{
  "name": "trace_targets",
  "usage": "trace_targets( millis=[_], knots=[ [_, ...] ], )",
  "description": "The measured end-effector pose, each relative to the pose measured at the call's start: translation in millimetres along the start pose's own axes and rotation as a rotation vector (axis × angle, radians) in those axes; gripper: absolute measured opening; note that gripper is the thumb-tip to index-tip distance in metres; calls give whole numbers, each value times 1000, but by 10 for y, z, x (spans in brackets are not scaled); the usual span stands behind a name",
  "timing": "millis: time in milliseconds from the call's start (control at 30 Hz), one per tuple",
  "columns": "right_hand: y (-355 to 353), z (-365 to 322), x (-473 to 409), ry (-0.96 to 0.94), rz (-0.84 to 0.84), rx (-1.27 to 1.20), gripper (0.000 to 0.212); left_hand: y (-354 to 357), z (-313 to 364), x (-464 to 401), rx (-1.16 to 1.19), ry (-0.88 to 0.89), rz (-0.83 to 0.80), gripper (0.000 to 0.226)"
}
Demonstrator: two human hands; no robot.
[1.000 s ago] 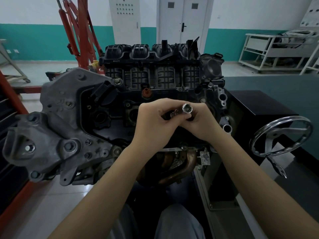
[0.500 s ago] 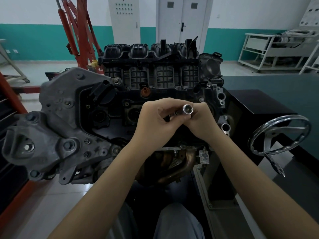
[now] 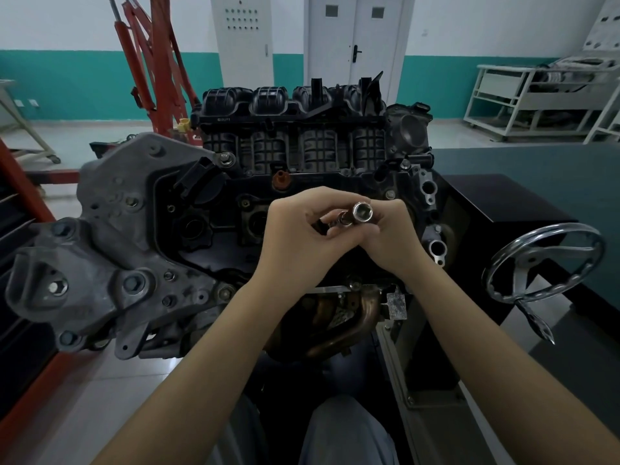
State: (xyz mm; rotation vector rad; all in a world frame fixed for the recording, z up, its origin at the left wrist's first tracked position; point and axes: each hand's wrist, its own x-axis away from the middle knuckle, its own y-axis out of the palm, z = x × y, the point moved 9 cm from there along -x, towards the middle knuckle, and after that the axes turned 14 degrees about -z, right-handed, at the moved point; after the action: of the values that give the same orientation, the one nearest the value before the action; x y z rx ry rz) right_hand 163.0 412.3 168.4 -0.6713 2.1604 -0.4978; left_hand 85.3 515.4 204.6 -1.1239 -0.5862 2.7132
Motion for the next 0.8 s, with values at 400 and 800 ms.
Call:
trace_targets(
  millis=[400,800],
  knots=[
    [-3,13,1,12,-1,-45,21,9,-87,7,49,-42,-7,32],
    [24,-3,-8,13,-14,-29,24,76,-62,3,98,-13,-70,26]
  ],
)
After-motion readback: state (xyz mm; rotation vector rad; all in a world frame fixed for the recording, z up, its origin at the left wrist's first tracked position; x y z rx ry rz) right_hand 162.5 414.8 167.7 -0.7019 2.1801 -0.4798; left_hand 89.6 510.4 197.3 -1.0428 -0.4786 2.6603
